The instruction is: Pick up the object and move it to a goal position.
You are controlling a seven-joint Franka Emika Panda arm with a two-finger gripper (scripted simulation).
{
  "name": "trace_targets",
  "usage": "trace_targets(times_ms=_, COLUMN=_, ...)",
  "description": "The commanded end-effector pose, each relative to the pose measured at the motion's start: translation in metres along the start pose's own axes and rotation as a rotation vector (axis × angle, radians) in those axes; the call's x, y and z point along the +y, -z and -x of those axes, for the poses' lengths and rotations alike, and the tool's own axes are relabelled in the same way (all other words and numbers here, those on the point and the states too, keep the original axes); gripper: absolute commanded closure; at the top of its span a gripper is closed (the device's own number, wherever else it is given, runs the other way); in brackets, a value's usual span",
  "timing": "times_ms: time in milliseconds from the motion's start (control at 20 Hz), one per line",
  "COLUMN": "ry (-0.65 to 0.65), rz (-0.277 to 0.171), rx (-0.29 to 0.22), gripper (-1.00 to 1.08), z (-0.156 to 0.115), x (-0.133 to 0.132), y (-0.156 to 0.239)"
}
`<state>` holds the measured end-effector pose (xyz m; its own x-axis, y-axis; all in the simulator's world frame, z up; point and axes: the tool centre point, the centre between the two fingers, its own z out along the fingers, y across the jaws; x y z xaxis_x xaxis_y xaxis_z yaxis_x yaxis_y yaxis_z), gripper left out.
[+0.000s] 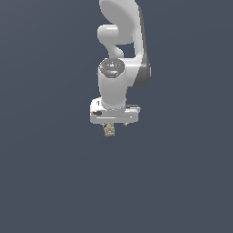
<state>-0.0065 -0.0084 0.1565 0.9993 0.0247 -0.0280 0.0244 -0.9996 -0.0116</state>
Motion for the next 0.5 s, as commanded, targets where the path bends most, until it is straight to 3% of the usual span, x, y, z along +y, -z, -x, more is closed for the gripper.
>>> trace_targets(times_ms=0, ry=0.0, rz=0.0, rx=0.0, gripper=-0.92, z=0.0, x=0.0, y=0.0)
trace_targets(times_ms=450, ry=-0.017, rz=-0.022, rx=0.005, gripper=-0.92, z=0.002, x=0.011, y=0.008)
